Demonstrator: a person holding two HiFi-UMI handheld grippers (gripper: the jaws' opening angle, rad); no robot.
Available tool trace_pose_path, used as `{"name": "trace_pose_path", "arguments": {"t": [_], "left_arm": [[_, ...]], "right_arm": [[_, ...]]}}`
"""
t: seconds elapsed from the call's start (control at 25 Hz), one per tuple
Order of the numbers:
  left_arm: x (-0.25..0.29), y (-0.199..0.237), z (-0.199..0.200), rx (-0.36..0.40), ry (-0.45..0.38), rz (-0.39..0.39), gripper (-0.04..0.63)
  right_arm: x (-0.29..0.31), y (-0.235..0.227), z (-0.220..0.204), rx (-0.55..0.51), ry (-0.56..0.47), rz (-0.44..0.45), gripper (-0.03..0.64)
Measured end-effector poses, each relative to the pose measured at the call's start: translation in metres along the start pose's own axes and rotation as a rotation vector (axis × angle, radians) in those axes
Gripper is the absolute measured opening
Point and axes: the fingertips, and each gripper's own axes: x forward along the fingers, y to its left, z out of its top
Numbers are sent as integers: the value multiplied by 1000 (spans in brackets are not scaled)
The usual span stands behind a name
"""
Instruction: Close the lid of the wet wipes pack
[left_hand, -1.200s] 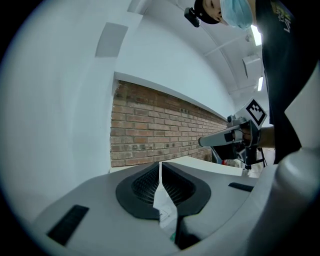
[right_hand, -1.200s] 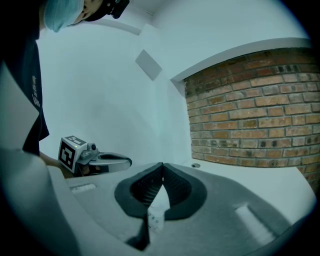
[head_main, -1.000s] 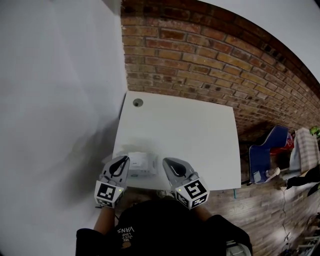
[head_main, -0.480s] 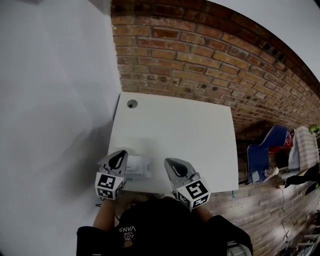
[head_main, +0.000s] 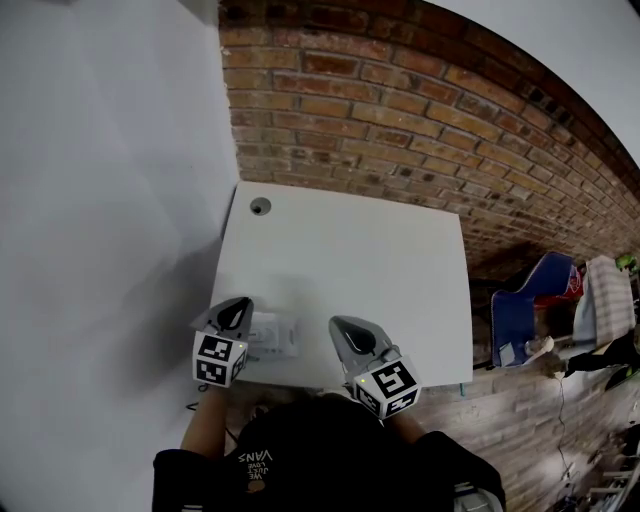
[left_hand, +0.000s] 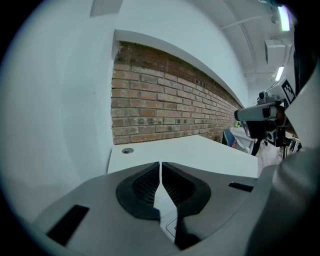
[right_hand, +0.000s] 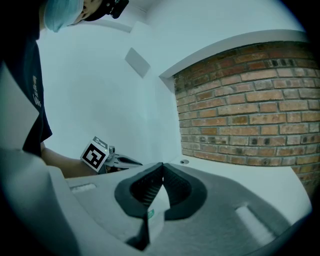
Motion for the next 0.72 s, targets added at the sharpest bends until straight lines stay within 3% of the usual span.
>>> {"name": "trace_pose_path", "arguments": {"t": [0.32, 0.72], "left_arm": [[8, -2, -19, -9, 99, -7, 17], [8, -2, -32, -30, 126, -9, 17]], "right_arm": [[-3, -3, -1, 14, 1, -5, -2], [-9, -1, -5, 25, 0, -10, -2]]}}
